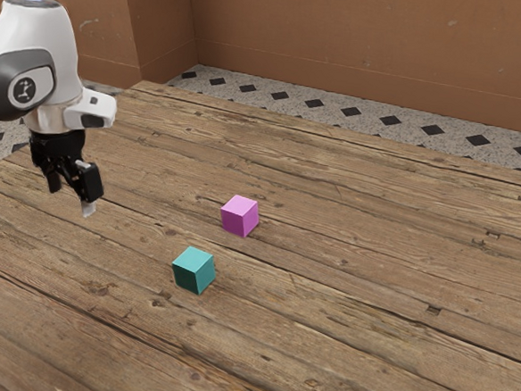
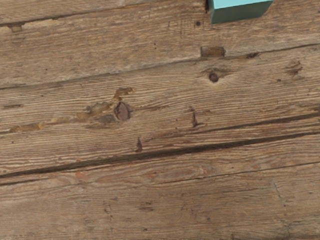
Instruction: Pick up the blue block with one arm, and put the blue block on the pink block with one arm
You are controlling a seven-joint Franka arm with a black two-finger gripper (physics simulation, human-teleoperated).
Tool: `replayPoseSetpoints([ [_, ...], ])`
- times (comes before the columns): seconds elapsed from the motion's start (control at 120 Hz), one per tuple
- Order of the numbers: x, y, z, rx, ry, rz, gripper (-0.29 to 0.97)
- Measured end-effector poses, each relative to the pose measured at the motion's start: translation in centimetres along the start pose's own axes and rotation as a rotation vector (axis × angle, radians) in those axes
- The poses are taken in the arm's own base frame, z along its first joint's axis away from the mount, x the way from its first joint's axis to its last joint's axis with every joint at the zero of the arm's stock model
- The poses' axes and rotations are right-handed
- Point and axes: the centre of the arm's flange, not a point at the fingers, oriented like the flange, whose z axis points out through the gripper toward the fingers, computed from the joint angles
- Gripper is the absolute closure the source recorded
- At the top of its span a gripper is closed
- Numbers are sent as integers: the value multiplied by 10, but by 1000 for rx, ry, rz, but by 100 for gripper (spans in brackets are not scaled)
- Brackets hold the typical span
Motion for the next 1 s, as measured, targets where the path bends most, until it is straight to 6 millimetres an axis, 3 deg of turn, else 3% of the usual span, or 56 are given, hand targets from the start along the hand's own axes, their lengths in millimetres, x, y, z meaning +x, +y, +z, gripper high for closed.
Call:
replayPoseSetpoints([
  [0.083, -2, 5, 28, -8, -1, 13, 0],
  [0.217, 9, 26, 49, -19, 51, 65, 0],
  [0.4, 49, 28, 87, -55, 49, 80, 0],
  [0.658, 107, 36, 118, -89, 9, 77, 0],
  [0.908, 120, 41, 156, -104, -55, 57, 0],
  [1.0, 130, 39, 158, -97, -49, 53, 0],
])
